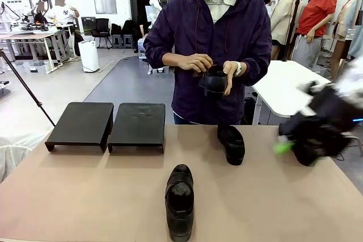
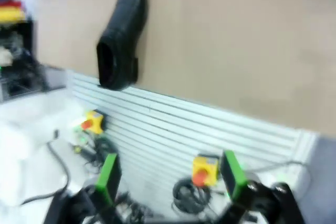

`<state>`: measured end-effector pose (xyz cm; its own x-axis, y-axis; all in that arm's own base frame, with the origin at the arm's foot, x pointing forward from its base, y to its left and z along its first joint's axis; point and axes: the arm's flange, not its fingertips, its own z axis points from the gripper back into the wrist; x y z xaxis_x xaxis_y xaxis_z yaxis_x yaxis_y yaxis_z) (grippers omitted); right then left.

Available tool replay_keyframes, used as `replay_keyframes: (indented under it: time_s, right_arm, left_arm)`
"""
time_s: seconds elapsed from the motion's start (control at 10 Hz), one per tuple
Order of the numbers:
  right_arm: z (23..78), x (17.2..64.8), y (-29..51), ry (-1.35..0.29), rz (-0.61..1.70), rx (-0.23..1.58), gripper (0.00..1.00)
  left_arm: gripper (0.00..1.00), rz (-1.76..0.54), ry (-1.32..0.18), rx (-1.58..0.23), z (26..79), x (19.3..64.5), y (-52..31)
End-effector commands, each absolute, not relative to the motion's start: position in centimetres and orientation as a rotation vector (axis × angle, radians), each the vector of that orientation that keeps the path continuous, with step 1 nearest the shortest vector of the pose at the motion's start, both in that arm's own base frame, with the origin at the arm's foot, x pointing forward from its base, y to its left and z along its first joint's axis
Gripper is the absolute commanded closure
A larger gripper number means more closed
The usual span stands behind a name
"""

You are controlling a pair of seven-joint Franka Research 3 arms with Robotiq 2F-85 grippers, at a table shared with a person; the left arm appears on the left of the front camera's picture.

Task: Organize the shoes by placing them on the stand.
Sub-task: Pick up one Shoe and place it in the middle of the table, then place the Shoe from the middle of the table onto the Shoes Stand.

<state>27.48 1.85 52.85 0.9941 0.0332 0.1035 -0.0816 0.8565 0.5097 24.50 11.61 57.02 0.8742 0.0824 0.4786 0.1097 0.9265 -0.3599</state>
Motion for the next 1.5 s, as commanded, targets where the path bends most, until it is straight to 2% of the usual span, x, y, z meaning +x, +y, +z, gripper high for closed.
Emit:
replay_keyframes:
  time_s: [0.0, 0.2, 0.3, 0.4, 1.4]
  right_arm:
    - [52.6, 27.7, -5.7, -0.129, -0.078, 0.641, 0.00]
    - [52.2, 27.4, -9.0, -0.173, -0.158, 0.655, 0.00]
    - [51.7, 27.7, -8.2, -0.161, -0.125, 0.633, 0.00]
    - [52.4, 25.6, -9.9, -0.159, -0.153, 0.657, 0.00]
    - [52.4, 25.6, -9.9, -0.159, -0.153, 0.657, 0.00]
  left_arm:
    - [0.00, -0.022, -0.511, -0.384, 57.0, 24.5, 11.7]
    - [0.00, -0.022, -0.511, -0.384, 57.0, 24.5, 11.7]
    - [0.00, -0.022, -0.511, -0.384, 57.0, 24.5, 11.7]
    - [0.00, -0.022, -0.511, -0.384, 57.0, 24.5, 11.7]
    - [0.00, -0.022, -0.511, -0.384, 57.0, 24.5, 11.7]
